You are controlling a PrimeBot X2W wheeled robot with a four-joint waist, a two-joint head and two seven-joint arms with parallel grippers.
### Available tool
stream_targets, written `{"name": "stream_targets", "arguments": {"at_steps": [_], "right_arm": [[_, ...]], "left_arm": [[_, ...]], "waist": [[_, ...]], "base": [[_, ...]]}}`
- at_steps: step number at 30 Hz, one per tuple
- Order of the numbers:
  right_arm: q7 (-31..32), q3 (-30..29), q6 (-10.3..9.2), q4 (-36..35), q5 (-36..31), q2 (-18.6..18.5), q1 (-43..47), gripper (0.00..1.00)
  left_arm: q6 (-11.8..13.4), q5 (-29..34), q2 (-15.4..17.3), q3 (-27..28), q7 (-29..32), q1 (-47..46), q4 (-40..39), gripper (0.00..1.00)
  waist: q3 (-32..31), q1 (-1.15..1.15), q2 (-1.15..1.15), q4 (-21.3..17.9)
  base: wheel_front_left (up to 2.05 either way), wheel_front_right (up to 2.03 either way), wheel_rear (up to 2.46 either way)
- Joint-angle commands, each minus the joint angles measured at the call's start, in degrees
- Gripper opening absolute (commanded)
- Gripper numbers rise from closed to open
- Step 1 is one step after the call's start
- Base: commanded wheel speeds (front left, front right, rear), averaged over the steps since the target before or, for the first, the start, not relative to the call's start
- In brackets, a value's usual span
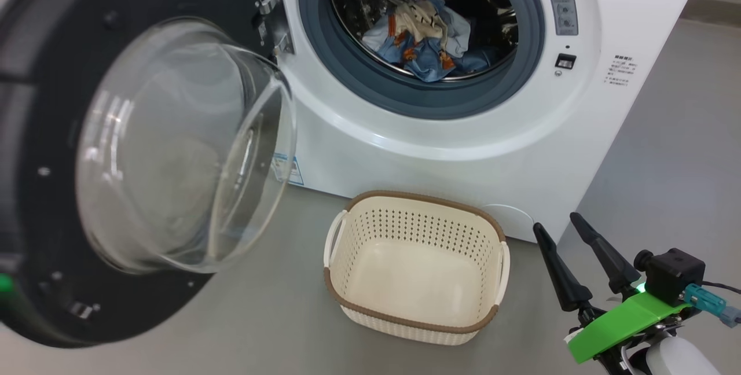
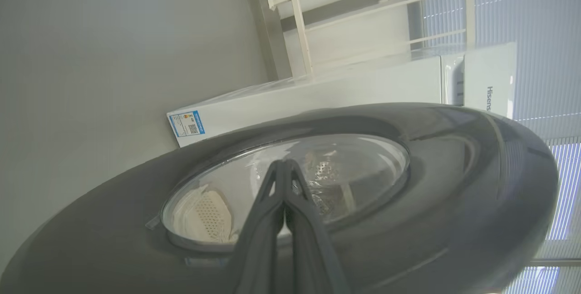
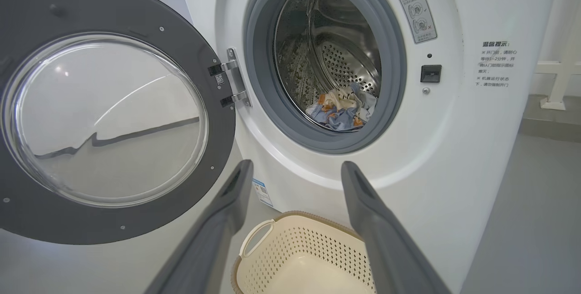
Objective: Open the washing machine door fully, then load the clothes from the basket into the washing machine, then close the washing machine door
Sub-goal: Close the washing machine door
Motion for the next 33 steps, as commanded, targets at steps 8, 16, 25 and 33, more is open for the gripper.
{"name": "stream_targets", "arguments": {"at_steps": [8,16,25,33], "right_arm": [[-0.3,1.0,0.09,-0.8,0.2,1.5,1.2,1.0],[-0.3,0.9,0.09,-0.9,0.2,2.3,1.4,1.0],[-0.3,0.3,0.09,-1.3,0.0,3.1,0.9,1.0],[-0.3,-0.6,0.09,-1.6,0.0,3.8,0.4,1.0]], "left_arm": [[1.2,-4.4,-6.3,-3.6,12.4,9.1,-16.9,0.0],[6.3,-7.1,-12.5,-5.5,16.9,15.4,-32.4,0.0],[10.4,-8.1,-17.7,-9.8,18.0,19.7,-44.4,0.0],[11.0,-7.9,-19.0,-13.2,15.5,20.2,-46.8,0.0]], "waist": [[-3.6,0.0,0.0,0.1],[-4.0,0.0,0.0,-1.1],[-2.8,0.0,0.0,-5.8],[-1.9,0.0,0.0,-12.2]], "base": [[0.0,0.0,0.0],[0.0,0.0,0.0],[0.0,0.0,0.0],[0.0,0.0,0.0]]}}
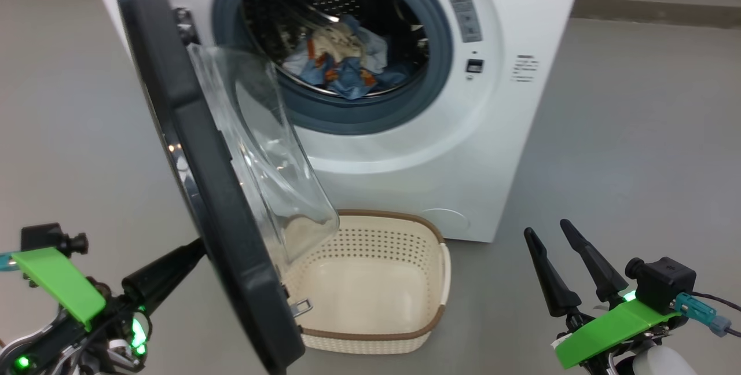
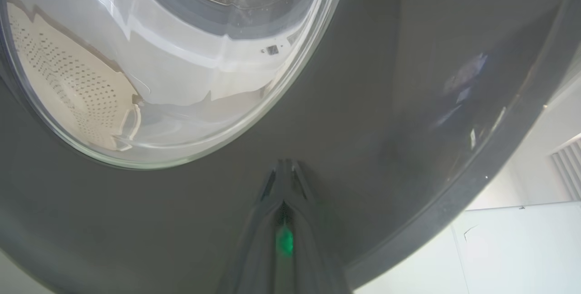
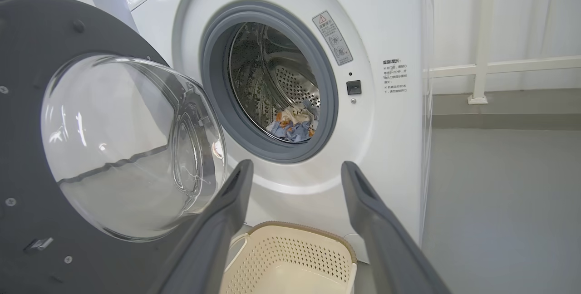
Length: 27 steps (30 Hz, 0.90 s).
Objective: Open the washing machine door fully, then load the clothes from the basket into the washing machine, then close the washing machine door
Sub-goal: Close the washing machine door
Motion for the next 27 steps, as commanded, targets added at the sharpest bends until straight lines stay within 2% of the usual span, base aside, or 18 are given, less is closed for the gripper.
{"name": "stream_targets", "arguments": {"at_steps": [1,8,16,21,27], "right_arm": [[-0.3,0.7,0.09,-1.5,0.0,-0.1,-1.0,1.0],[-0.3,0.1,0.09,-1.6,0.1,0.3,-1.4,1.0],[-0.3,-0.1,0.09,-1.6,0.3,0.4,-2.3,1.0],[-0.3,0.0,0.09,-1.5,0.5,0.3,-2.7,1.0],[-0.3,-0.1,0.09,-1.7,0.5,0.3,-2.9,1.0]], "left_arm": [[-0.3,-0.5,0.4,0.4,0.0,-1.0,-2.1,0.0],[0.0,-1.1,0.1,-1.0,-2.3,-1.8,-2.3,0.0],[-0.4,-0.3,0.0,-1.4,-7.7,-4.4,-0.5,0.0],[-0.4,-0.3,-0.1,-1.9,-10.1,-5.6,0.7,0.0],[-0.8,0.0,-0.1,-2.7,-11.9,-6.9,2.2,0.0]], "waist": [[0.7,0.0,0.0,-3.8],[1.5,0.0,0.0,-10.3],[2.9,0.0,0.0,-17.4],[3.5,0.0,0.0,-19.7],[4.1,0.0,0.0,-20.5]], "base": [[0.0,0.0,0.0],[0.0,0.0,0.0],[0.0,0.0,0.0],[0.0,0.0,0.0],[0.0,0.0,0.0]]}}
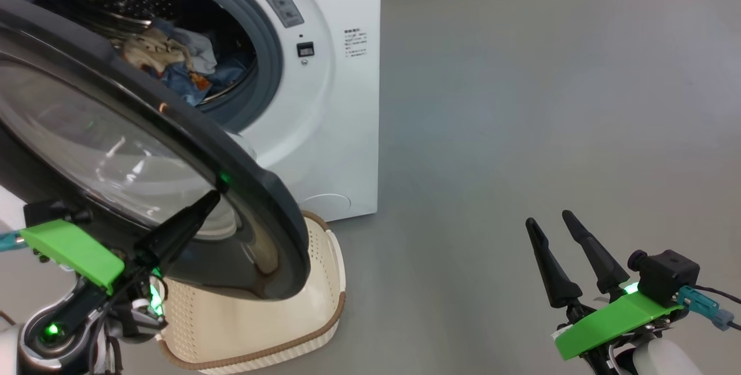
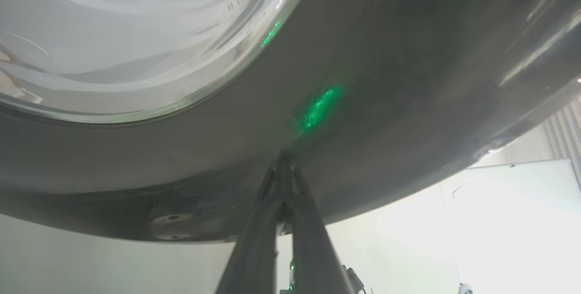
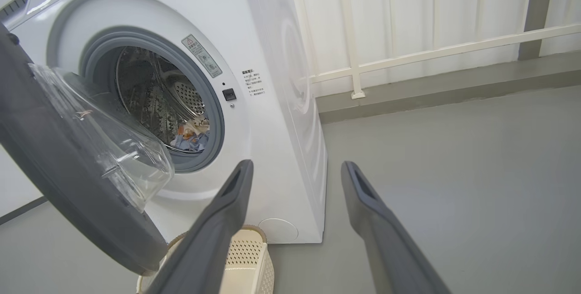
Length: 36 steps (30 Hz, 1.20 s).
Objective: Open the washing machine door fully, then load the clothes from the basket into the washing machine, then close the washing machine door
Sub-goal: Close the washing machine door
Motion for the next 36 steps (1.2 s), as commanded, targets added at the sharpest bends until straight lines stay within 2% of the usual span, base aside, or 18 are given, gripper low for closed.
{"name": "stream_targets", "arguments": {"at_steps": [1,20,21,23,24,25,29,36], "right_arm": [[-0.3,0.9,0.09,-1.6,0.5,-0.3,-2.0,1.0],[-0.3,0.1,0.09,-1.3,0.3,-0.1,-1.5,1.0],[-0.3,0.0,0.09,-1.3,0.2,-0.1,-1.4,1.0],[-0.3,-0.3,0.09,-1.3,0.2,-0.2,-1.3,1.0],[-0.3,-0.4,0.09,-1.3,0.2,-0.2,-1.3,1.0],[-0.3,-0.5,0.09,-1.3,0.2,-0.2,-1.2,1.0],[-0.3,-1.1,0.09,-1.5,0.0,-0.4,-1.0,1.0],[-0.3,-1.8,0.09,-1.9,-0.1,-0.8,-0.9,1.0]], "left_arm": [[-0.4,0.3,1.0,1.4,-0.3,-2.5,-1.1,0.0],[-2.4,0.8,1.1,0.0,-2.0,-3.3,-0.7,0.0],[-2.6,1.2,1.1,-0.1,-2.3,-3.0,-1.1,0.11],[-3.0,2.1,1.3,-0.1,-3.0,-2.5,-2.0,0.48],[-3.1,2.5,1.4,0.0,-3.4,-2.3,-2.4,0.95],[-3.4,2.9,1.6,0.1,-3.8,-2.1,-2.7,1.0],[-5.1,6.4,2.0,0.3,-7.0,-0.7,-4.2,1.0],[-8.8,26.5,5.2,-2.2,-21.3,4.0,-7.0,1.0]], "waist": [[0.5,0.0,0.0,-0.5],[-0.4,0.0,0.0,4.7],[-0.5,0.0,0.0,5.0],[-0.5,0.0,0.0,5.7],[-0.6,0.0,0.0,6.0],[-0.6,0.0,0.0,6.3],[-0.8,0.0,0.0,7.4],[-0.6,0.0,0.0,8.5]], "base": [[0.0,0.0,0.0],[0.0,0.0,0.0],[0.0,0.0,0.0],[0.0,0.0,0.0],[0.0,0.0,0.0],[0.0,0.0,0.0],[0.0,0.0,0.0],[0.0,0.0,0.0]]}}
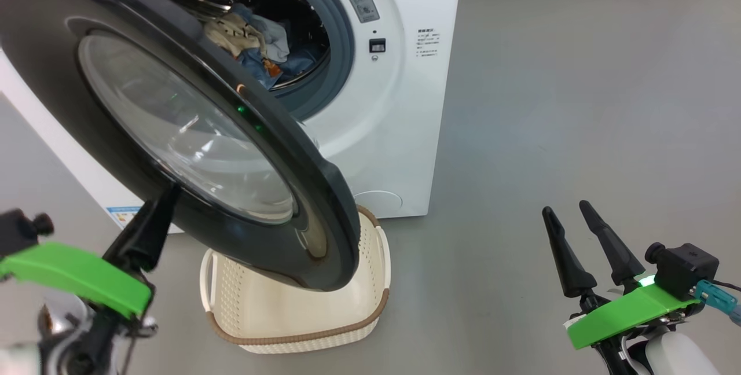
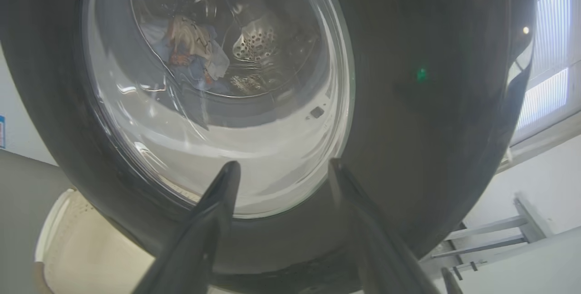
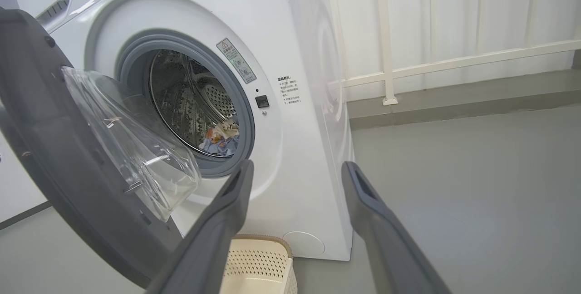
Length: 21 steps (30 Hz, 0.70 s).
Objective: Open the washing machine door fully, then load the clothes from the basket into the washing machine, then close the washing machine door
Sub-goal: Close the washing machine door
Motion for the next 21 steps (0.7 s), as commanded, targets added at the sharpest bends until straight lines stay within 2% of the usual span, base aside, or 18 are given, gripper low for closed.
{"name": "stream_targets", "arguments": {"at_steps": [1,9,18,21], "right_arm": [[-0.3,0.8,0.09,-1.7,-0.1,-0.8,-0.4,1.0],[-0.3,0.7,0.09,-1.7,-0.2,-1.1,-0.1,1.0],[-0.3,1.5,0.09,-1.8,-0.2,-1.8,-0.1,1.0],[-0.3,1.8,0.09,-1.7,-0.2,-1.8,-0.2,1.0]], "left_arm": [[-1.1,5.9,2.3,0.5,-4.3,0.7,-2.6,1.0],[-2.2,17.5,1.6,-2.7,-18.0,5.0,-2.5,1.0],[-2.8,27.2,2.1,-6.3,-31.3,8.6,0.5,1.0],[-2.2,29.2,1.6,-6.5,-35.2,9.8,1.9,1.0]], "waist": [[0.1,0.0,0.0,0.5],[0.0,0.0,0.0,1.6],[-0.1,0.0,0.0,2.0],[-0.2,0.0,0.0,1.5]], "base": [[0.0,0.0,0.0],[0.0,0.0,0.0],[0.0,0.0,0.0],[0.0,0.0,0.0]]}}
